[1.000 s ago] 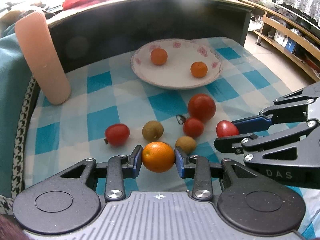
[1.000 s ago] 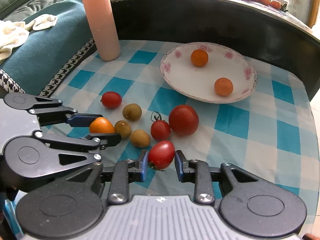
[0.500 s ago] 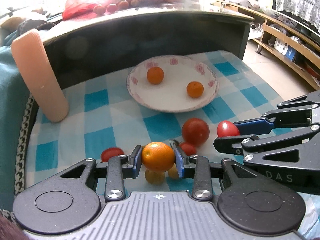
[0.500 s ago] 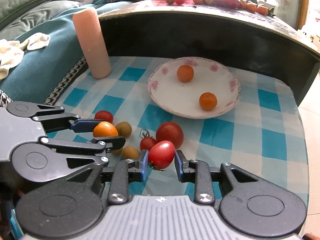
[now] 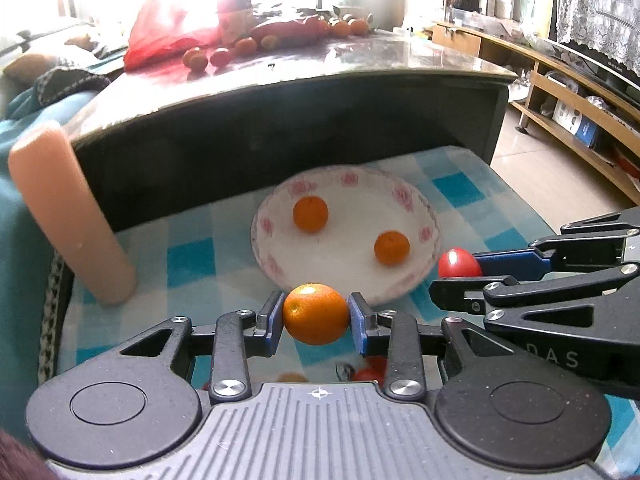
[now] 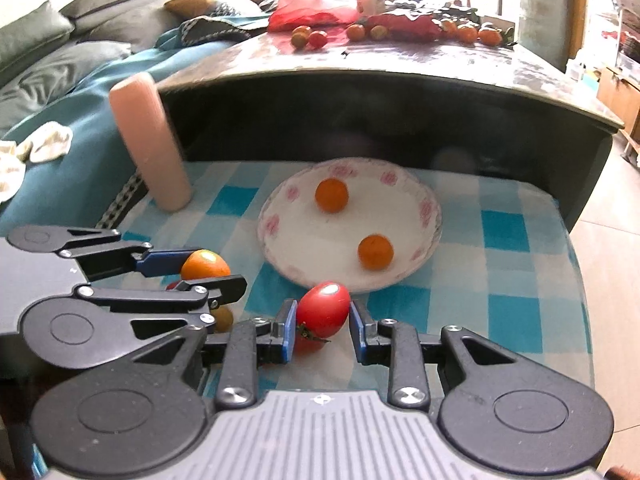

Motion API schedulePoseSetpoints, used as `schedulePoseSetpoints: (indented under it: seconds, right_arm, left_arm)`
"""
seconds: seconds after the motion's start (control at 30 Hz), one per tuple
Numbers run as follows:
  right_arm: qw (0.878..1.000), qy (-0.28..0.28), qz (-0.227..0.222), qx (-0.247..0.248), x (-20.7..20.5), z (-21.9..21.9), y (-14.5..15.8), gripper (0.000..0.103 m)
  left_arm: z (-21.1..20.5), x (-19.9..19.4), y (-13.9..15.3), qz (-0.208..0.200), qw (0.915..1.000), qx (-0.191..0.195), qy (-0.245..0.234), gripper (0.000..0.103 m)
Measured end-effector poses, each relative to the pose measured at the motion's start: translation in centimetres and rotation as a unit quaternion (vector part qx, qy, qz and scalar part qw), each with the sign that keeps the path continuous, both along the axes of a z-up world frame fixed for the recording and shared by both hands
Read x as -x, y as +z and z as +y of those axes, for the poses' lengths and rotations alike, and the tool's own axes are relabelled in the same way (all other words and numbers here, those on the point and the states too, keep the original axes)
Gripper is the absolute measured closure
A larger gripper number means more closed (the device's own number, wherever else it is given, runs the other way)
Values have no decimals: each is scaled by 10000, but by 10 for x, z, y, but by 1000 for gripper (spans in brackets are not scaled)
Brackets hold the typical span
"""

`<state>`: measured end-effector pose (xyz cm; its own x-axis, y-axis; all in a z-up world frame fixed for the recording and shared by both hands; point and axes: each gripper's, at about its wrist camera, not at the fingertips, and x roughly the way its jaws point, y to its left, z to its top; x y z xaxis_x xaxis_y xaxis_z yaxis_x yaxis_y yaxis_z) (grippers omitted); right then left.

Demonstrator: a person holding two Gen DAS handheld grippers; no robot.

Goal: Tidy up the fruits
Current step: 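Carry the orange and tomato to the plate and open both grippers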

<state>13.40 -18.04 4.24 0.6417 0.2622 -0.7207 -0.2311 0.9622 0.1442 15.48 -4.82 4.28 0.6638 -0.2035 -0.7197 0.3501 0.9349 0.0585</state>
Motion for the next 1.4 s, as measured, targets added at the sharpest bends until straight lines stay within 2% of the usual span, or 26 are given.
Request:
schedulePoseSetpoints:
  seconds: [0.33,0.7,1.4]
  right_arm:
    - [9994,-260,-85,-230,-32,-18,5,60]
    - [9995,-293,-63,-122,-68,-23,-8,60]
    - [9999,-148,-2,1,-105,-21,-42,60]
  left_arm:
    - [-12,-32,-1,-31,10000,69,28,62]
    - [-16,-62,-13,82,9997,102,193,62]
    - [-20,-81,-48,330,9988,-114,338,62]
